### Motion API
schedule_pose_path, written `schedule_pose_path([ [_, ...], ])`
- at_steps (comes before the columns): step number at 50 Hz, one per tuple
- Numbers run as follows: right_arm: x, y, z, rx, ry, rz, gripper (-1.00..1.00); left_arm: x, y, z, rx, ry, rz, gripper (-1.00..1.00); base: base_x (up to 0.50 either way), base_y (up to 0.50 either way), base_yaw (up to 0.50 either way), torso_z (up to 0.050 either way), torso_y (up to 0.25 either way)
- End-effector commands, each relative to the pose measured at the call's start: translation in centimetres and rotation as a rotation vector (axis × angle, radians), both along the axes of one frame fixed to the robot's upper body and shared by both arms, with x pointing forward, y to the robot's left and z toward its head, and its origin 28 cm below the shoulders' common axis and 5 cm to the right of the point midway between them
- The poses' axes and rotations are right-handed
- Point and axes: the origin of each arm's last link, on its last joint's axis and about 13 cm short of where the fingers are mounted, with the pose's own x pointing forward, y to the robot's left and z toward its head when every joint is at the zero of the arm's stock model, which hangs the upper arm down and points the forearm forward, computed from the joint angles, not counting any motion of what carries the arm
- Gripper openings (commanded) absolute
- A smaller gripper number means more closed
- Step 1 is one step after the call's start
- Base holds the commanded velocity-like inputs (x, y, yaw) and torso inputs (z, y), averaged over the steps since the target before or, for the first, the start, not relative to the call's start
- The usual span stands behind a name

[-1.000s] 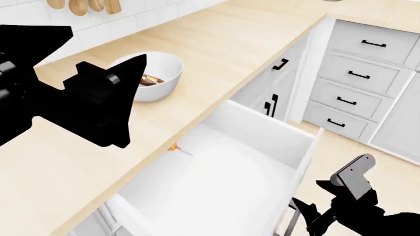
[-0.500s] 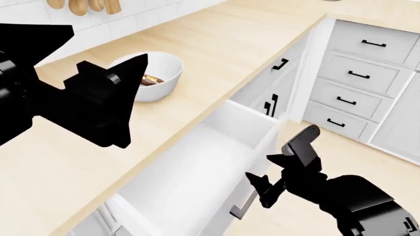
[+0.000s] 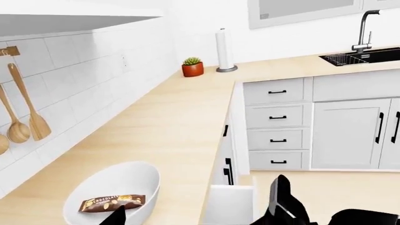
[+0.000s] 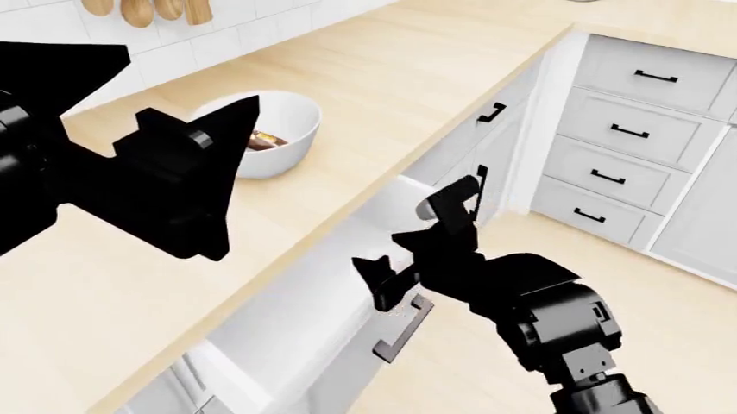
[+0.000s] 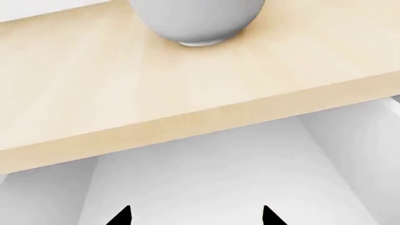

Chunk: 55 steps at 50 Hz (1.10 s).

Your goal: Place the bar in the bowl and close the drawer.

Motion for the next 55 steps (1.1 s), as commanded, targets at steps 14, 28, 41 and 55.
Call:
schedule_pose_path([
  [14,-6.0,-3.1,5.6,-0.014,-0.002,-0.120,1.00,-0.2,0.4,0.0,-0.012,-0.003,0.014,1.00,0.00,0.00,0.00,0.000,0.000],
  [28,-21.5,-11.6,10.4,-0.138,-0.167,-0.614,1.00,0.8,-2.0,1.4,0.018,0.054,0.044,1.00,0.00,0.00,0.00,0.000,0.000],
  [41,-30.8,-15.7,11.8,-0.115,-0.231,-0.971,1.00,4.2,-8.7,2.0,0.168,0.070,-0.016,1.00,0.00,0.00,0.00,0.000,0.000],
  [55,-33.4,-17.1,11.5,-0.091,-0.280,-1.082,1.00,7.7,-15.7,1.6,0.129,0.086,0.045,1.00,0.00,0.00,0.00,0.000,0.000],
])
